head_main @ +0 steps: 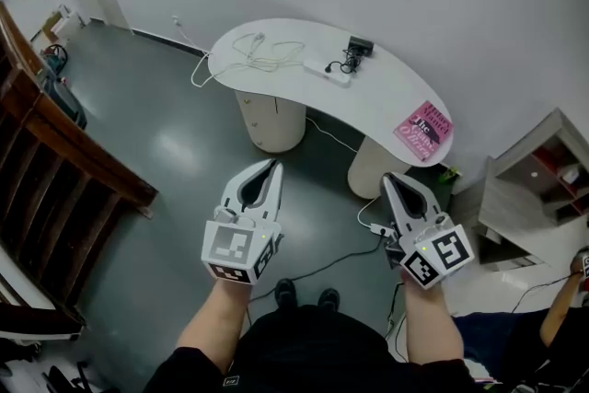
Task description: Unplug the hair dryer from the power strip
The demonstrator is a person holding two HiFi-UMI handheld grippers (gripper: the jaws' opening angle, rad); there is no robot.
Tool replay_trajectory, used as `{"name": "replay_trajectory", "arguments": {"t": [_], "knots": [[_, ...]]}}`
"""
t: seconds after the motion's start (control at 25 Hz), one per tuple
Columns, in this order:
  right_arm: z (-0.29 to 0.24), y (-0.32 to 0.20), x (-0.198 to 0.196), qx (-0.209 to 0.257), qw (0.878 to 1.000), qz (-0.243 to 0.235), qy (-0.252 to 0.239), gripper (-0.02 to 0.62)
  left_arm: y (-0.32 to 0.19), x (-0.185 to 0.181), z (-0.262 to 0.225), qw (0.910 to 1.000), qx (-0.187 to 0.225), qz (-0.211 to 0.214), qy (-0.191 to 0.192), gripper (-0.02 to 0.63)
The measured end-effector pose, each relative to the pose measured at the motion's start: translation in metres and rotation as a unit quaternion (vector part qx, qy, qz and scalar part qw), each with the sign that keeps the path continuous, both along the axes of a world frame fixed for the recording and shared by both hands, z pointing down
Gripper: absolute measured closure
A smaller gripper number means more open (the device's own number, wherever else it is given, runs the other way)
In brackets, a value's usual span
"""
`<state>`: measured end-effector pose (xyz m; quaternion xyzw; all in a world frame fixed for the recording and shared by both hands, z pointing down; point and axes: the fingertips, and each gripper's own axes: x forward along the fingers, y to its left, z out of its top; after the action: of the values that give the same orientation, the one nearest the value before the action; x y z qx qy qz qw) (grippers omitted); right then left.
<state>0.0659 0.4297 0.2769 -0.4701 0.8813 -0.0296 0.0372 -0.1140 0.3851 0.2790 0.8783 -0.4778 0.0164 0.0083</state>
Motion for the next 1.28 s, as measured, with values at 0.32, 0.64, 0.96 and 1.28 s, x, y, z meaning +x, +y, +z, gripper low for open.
{"name": "replay_trajectory", "arguments": {"t": [0.32,0.64,0.96,1.28], "knots": [[-0.030,-0.033,-0.040,0.016,0.999,-0.021,0.038,0.560,-0.024,-0.019,-0.031,0.9973,0.037,0.051,-0.039,0.583],[-0.032,-0.052,-0.077,0.012,1.000,0.003,0.006,0.558,-0.032,-0.075,-0.021,0.9997,0.018,0.014,-0.003,0.583],[-0.009,-0.091,-0.090,-0.013,1.000,-0.012,0.002,0.558,-0.068,-0.092,0.000,0.9999,-0.001,0.003,-0.014,0.583],[0.000,-0.165,-0.079,-0.021,0.999,-0.037,-0.003,0.558,-0.135,-0.071,0.013,0.9995,-0.012,0.005,-0.030,0.583]]}}
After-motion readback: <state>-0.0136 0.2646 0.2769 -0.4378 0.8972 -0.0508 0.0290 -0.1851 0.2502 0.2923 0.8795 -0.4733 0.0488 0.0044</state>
